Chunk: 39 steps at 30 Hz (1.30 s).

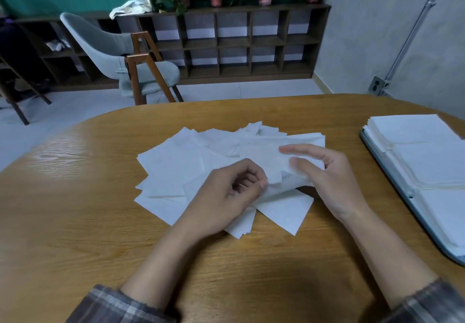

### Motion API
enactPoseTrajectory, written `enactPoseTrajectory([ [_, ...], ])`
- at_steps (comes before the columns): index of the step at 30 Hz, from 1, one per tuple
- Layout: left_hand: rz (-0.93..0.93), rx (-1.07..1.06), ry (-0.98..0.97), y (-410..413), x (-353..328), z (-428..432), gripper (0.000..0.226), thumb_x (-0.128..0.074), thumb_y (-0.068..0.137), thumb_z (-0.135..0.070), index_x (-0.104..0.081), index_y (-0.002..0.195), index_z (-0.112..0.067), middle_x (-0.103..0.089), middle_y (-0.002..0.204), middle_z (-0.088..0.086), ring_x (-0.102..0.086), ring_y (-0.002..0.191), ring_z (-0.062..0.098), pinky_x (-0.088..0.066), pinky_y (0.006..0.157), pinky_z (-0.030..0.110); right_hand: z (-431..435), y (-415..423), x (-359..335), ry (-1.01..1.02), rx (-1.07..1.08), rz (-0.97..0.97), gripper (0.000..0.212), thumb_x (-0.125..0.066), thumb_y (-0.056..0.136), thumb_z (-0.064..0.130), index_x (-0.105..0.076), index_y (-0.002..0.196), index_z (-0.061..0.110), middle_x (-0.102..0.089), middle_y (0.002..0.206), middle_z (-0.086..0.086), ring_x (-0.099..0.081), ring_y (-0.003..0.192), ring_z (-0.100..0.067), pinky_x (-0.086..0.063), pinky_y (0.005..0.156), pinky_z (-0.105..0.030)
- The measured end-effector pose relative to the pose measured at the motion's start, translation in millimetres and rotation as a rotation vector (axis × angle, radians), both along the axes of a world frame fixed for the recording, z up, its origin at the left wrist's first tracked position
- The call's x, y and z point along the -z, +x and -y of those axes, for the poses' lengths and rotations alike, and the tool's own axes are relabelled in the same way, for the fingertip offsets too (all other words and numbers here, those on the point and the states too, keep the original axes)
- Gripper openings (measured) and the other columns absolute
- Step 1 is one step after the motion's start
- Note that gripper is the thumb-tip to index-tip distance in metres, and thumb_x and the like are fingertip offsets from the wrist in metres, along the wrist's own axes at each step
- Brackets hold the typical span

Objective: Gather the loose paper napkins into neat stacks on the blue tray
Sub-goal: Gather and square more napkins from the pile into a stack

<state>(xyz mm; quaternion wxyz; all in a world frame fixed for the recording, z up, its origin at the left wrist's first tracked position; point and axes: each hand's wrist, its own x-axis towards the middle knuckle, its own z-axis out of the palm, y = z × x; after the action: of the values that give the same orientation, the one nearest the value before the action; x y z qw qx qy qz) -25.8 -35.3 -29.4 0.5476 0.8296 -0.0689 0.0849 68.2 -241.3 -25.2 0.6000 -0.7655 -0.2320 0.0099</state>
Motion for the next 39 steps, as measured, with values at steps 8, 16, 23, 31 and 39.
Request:
enactPoseTrajectory([
  [8,0.061,-0.155,-0.12,2,1,3,0.007,-0.069,0.102,-0.018,-0.069,0.095,-0.021,-0.068,0.083,0.006,-0.06,0.081,0.031,-0.044,0.068,0.02,-1,-10,-5,0.001,-0.13,-0.013,0.023,-0.087,0.076,0.04,-0.082,0.094,0.027,-0.08,0.095,0.012,-0.073,0.09,-0.002,-0.053,0.078,-0.021],
  [16,-0.012,-0.12,0.042,2,2,0,0.011,-0.083,0.091,-0.023,-0.074,0.096,-0.025,-0.071,0.08,-0.013,-0.063,0.074,0.002,-0.046,0.068,0.018,0,-8,-7,0.139,-0.053,-0.056,0.019,-0.081,0.08,0.029,-0.082,0.089,0.012,-0.08,0.092,0.002,-0.073,0.081,-0.008,-0.052,0.067,-0.016],
  [23,0.044,-0.27,-0.191,2,-7,-3,0.003,-0.078,0.096,-0.021,-0.079,0.093,-0.021,-0.078,0.086,-0.01,-0.07,0.077,0.008,-0.049,0.065,0.021,6,2,-7,0.301,-0.007,-0.286,0.025,-0.08,0.084,0.027,-0.08,0.103,0.011,-0.08,0.108,-0.011,-0.075,0.104,-0.034,-0.054,0.097,-0.047],
  [31,-0.025,-0.379,-0.3,3,-8,-3,0.003,-0.082,0.092,-0.022,-0.082,0.094,-0.019,-0.081,0.088,-0.005,-0.077,0.084,0.016,-0.06,0.072,0.031,-4,-8,-7,0.263,-0.229,-0.39,0.042,-0.072,0.09,0.019,-0.067,0.132,0.019,-0.076,0.125,-0.004,-0.073,0.113,-0.023,-0.056,0.087,-0.033],
  [39,-0.043,-0.329,-0.249,2,-10,-7,0.004,-0.08,0.093,-0.02,-0.082,0.094,-0.016,-0.08,0.083,-0.008,-0.074,0.074,0.007,-0.052,0.061,0.018,-7,-9,-6,0.235,-0.228,-0.348,0.049,-0.076,0.085,0.026,-0.064,0.131,0.04,-0.073,0.122,-0.001,-0.071,0.108,-0.021,-0.055,0.089,-0.038],
])
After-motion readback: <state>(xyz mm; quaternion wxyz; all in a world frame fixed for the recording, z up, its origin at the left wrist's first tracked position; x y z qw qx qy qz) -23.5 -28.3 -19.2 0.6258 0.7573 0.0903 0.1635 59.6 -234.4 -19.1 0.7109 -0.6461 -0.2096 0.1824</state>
